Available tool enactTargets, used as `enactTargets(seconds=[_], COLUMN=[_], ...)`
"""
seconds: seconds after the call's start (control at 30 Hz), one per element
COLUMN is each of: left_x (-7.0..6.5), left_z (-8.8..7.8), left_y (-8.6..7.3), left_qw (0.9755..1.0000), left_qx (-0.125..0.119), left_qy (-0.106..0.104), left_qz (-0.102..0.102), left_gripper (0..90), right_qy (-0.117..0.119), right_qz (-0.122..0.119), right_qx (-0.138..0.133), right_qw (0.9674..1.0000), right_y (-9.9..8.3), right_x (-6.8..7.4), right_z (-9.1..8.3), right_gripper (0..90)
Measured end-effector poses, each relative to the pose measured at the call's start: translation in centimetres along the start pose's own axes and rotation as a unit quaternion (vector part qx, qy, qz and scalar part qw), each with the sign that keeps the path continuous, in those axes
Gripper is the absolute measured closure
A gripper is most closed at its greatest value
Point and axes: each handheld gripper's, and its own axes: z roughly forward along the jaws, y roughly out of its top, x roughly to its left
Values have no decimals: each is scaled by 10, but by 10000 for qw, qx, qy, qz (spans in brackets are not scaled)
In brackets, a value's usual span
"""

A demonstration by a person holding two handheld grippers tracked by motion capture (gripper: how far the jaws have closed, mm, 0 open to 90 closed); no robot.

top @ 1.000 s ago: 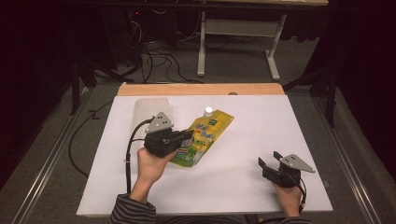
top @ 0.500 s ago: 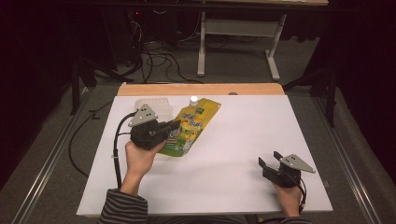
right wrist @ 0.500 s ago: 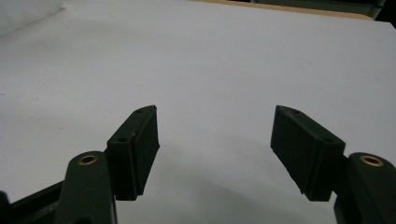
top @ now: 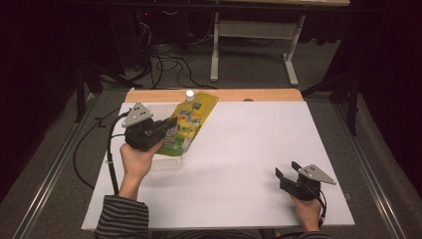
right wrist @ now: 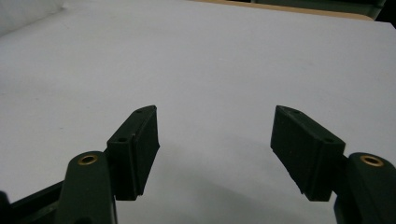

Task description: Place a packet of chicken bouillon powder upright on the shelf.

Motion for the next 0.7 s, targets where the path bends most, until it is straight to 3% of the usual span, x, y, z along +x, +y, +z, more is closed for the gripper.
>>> enactTargets(seconds=[0.1, 0.3, 0.7], left_x=[8, 17, 35], left_z=[-4, -6, 2], left_y=[4, 6, -8], left_qw=[9999, 9993, 9972], left_qx=[-126, -202, 39], left_qy=[115, 284, 575], left_qz=[-19, 144, 473], left_gripper=[900, 900, 900], right_qy=[0, 6, -3], right_qz=[6, 4, -39], right_qx=[-13, -1, 23], right_qw=[10000, 10000, 10000], right_y=[0, 0, 0], right_x=[0, 0, 0], right_z=[0, 0, 1], right_gripper=[328, 328, 327])
